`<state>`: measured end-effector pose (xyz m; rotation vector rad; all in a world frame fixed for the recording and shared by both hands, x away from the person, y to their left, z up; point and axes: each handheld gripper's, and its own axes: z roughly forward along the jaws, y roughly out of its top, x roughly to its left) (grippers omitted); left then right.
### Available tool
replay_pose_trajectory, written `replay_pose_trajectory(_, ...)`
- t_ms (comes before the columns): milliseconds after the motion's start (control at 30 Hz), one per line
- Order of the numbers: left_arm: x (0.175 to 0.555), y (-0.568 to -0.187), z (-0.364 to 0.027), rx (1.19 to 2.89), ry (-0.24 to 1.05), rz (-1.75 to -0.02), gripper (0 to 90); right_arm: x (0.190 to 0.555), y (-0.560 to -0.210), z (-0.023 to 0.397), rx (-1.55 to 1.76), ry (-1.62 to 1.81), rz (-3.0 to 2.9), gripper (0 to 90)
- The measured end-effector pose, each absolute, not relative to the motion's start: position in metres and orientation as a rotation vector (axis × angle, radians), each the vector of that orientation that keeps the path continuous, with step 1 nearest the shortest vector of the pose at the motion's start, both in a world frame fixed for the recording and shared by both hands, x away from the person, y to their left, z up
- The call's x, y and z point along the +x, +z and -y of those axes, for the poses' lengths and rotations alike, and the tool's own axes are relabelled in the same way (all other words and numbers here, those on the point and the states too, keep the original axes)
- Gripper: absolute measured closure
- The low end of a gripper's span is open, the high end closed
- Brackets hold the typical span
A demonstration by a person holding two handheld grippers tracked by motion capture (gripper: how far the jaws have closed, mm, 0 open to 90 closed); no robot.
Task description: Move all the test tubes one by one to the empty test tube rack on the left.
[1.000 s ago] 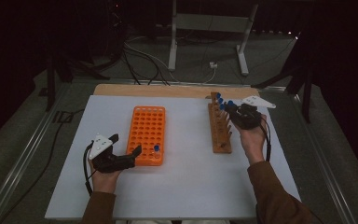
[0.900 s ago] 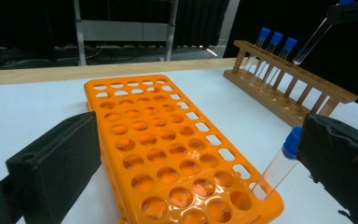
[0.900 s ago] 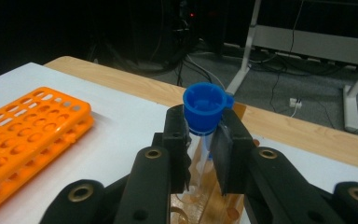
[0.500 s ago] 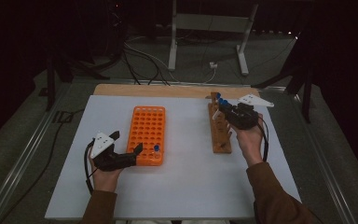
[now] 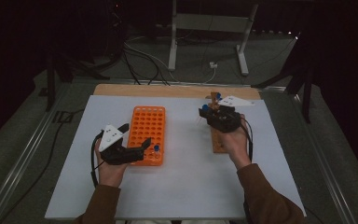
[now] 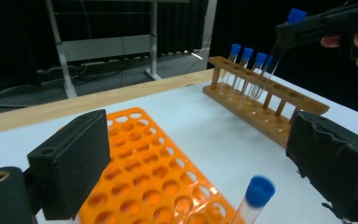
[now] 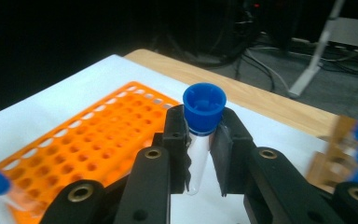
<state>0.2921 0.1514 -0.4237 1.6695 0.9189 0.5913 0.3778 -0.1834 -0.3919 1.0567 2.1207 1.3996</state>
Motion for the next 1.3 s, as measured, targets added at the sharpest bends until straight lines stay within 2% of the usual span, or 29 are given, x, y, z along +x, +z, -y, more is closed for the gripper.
replay_pose_trajectory(367,0.307,-0.417,-0.114,1.727,0.575,-0.854,18.5,0.363,-0.381,0.14,0.947,1.445,-2.23,76.5)
replay_pose_trajectory(600,0.31,-0.416,-0.093,1.766,0.587,-0.789,40.3,0.36,-0.378,0.126,0.953,1.522,-2.275,76.5)
replay_pose_trajectory(1100,0.313,-0.417,-0.08,1.785,0.612,-0.778,74.9,0.351,-0.376,0.108,0.901,1.52,-2.326,76.5)
replay_pose_trajectory(1300,0.313,-0.417,-0.08,1.785,0.618,-0.764,78.1,0.352,-0.376,0.108,0.899,1.528,-2.327,75.6)
